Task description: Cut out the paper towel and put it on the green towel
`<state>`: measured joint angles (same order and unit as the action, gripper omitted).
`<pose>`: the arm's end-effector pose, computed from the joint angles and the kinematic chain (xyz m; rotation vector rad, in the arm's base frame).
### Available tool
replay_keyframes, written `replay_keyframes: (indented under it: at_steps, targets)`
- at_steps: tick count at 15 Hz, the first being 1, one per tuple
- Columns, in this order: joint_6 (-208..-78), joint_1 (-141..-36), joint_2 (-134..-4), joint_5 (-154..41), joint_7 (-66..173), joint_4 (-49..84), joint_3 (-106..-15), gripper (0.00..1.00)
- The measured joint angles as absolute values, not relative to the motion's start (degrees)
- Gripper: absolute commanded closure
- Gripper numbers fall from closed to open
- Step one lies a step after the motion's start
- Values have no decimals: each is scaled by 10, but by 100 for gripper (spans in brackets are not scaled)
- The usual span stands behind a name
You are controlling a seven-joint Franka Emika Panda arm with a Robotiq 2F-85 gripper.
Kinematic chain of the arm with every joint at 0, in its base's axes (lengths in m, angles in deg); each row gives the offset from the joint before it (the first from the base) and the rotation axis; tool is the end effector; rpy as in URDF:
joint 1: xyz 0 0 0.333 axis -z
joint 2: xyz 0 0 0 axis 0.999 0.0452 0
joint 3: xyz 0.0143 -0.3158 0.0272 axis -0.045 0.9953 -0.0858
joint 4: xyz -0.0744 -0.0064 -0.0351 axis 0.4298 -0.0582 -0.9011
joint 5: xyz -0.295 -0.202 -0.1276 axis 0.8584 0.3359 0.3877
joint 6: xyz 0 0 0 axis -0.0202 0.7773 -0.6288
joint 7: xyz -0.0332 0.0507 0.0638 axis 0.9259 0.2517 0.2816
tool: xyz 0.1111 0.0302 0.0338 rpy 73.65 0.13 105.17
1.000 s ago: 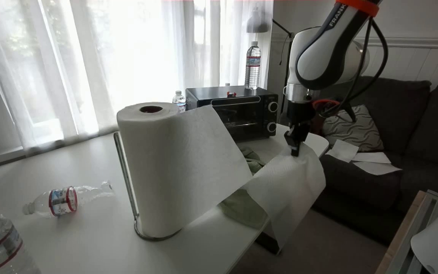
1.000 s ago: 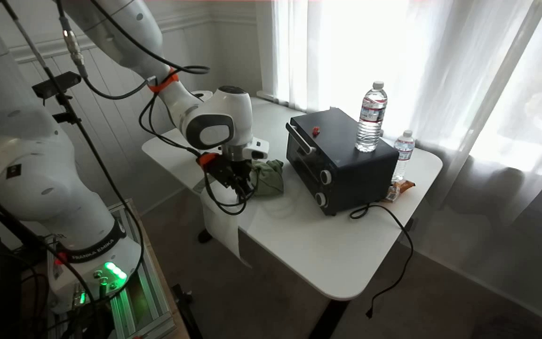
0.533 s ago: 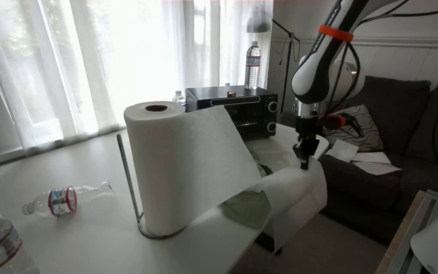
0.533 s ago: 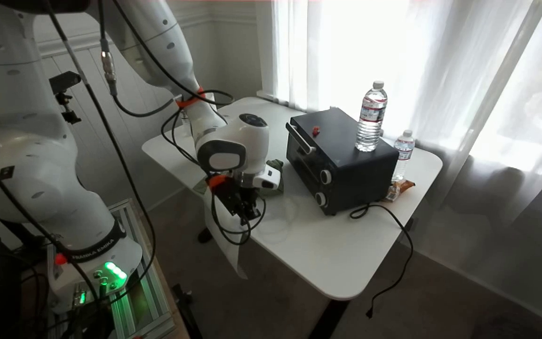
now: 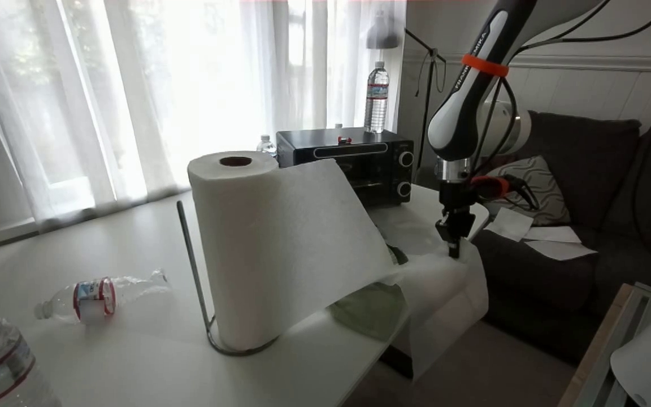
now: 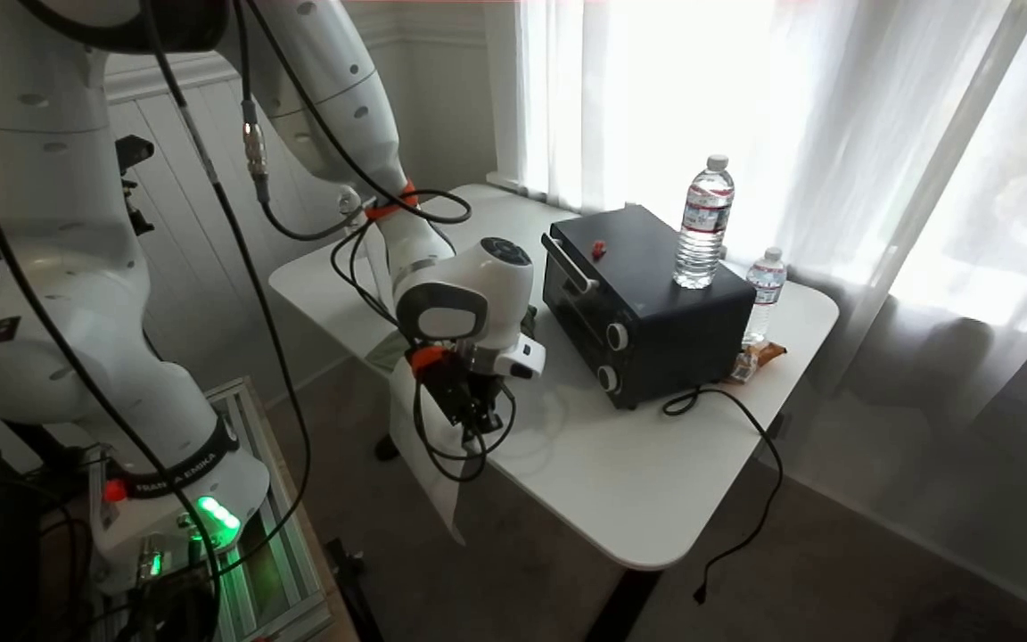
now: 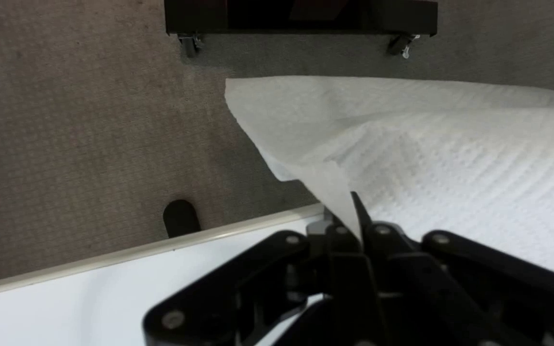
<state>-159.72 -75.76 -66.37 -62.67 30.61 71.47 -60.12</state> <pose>0.3946 -0.1200 0.1335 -3.0520 0.0241 0.3544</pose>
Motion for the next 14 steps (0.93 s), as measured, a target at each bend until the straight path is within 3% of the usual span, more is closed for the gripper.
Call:
replay_keyframes:
  at_steps: [14]
  targets:
    - [-1617, -702, -605, -626, 316, 712, -553, 100]
